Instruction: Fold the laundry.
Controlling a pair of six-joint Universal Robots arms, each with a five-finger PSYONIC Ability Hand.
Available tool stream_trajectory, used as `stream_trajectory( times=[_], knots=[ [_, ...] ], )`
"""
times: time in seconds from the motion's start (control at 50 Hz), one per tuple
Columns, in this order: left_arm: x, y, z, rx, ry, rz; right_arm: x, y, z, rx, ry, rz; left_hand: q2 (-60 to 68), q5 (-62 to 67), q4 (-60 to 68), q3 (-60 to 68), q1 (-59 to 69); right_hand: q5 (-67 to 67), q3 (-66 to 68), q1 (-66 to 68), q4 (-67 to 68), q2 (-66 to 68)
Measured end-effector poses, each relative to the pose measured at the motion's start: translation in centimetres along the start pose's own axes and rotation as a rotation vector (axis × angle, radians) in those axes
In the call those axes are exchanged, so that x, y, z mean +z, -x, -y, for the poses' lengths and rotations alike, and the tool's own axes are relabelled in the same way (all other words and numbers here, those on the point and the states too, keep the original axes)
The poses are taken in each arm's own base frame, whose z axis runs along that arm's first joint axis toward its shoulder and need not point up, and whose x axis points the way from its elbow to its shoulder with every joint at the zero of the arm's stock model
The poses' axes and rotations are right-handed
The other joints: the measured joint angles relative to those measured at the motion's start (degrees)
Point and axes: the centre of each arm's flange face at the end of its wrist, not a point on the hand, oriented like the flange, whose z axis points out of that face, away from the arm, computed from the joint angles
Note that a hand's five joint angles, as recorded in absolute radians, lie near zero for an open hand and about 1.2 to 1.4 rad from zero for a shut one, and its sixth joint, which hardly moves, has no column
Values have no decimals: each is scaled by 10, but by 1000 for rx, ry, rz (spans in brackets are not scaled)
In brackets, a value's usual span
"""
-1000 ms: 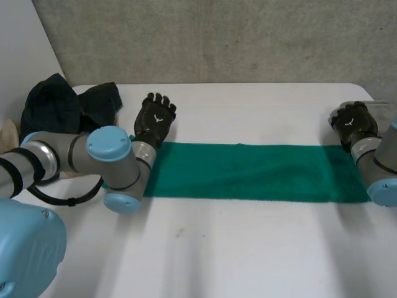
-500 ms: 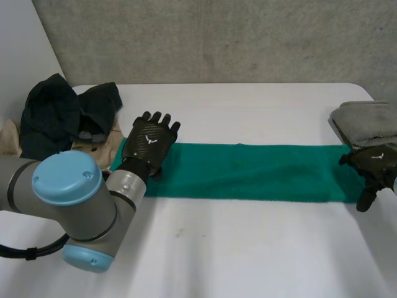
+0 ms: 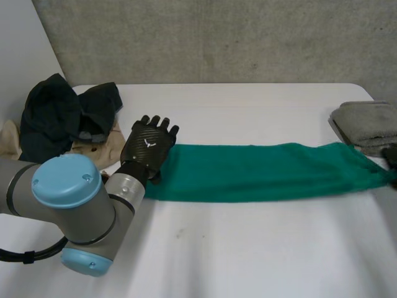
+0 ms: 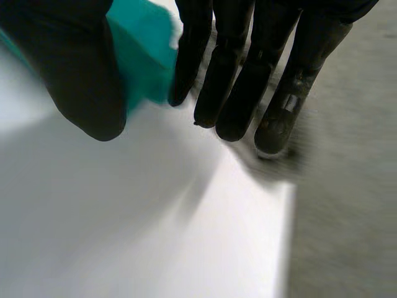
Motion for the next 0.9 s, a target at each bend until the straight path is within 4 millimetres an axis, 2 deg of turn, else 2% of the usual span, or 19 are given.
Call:
stream_trajectory(
  times=[0.02, 0.04, 0.06, 0.08, 0.14, 0.2, 0.32, 0.36, 0.38, 0.4, 0.46, 0.58, 0.72, 0.9],
  knots=[
    [0, 0, 0, 0, 0, 0, 0, 0, 0, 0, 0, 0, 0, 0, 0, 0, 0, 0, 0, 0, 0, 0],
    [-1, 1, 1, 0, 0, 1, -1, -18, -3, -24, 6, -49, 0, 0, 0, 0, 0, 0, 0, 0, 0, 0],
    [-1, 1, 1, -1, 0, 3, -2, -24, -5, -35, 9, -67, 0, 0, 0, 0, 0, 0, 0, 0, 0, 0],
    [-2, 2, 2, -1, 0, 3, -3, -39, -9, -63, 21, -107, 0, 0, 0, 0, 0, 0, 0, 0, 0, 0],
    [-4, 3, 2, -2, 2, 5, -4, -60, -17, -109, 46, -154, 0, 0, 0, 0, 0, 0, 0, 0, 0, 0],
    [-6, 4, 2, -2, 5, 6, -5, -69, -21, -136, 61, -169, 0, 0, 0, 0, 0, 0, 0, 0, 0, 0],
    [-8, 5, 3, -2, 8, 7, -5, -72, -20, -148, 59, -169, 0, 0, 0, 0, 0, 0, 0, 0, 0, 0],
    [-9, 6, 4, -2, 7, 9, -6, -67, -13, -139, 43, -158, 0, 0, 0, 0, 0, 0, -5, 0, -5, -4],
    [-10, 6, 4, -2, 7, 10, -6, -64, -10, -132, 33, -151, 0, 0, 0, 0, 0, -8, -62, -7, -52, -60],
    [-10, 7, 4, -2, 6, 11, -7, -59, -5, -121, 20, -139, 0, 0, 0, 0, 0, -60, -172, -47, -162, -170],
    [-12, 9, 5, -2, 5, 13, -10, -44, 7, -78, -13, -97, 0, 0, 0, 0, 0, -126, -288, -91, -291, -281],
    [-14, 11, 5, -3, 5, 15, -21, -12, 20, 27, -84, 37, 0, 0, 0, 0, 0, -168, -336, -122, -340, -321],
    [-14, 11, 5, -4, 8, 13, -26, 7, 17, 75, -116, 133, 0, 0, 0, 0, 0, -168, -336, -122, -340, -321],
    [-15, 10, 3, -6, 12, 10, -11, 23, -6, 87, -80, 194, 0, 0, 0, 0, 0, -142, -308, -104, -313, -302]
  ],
)
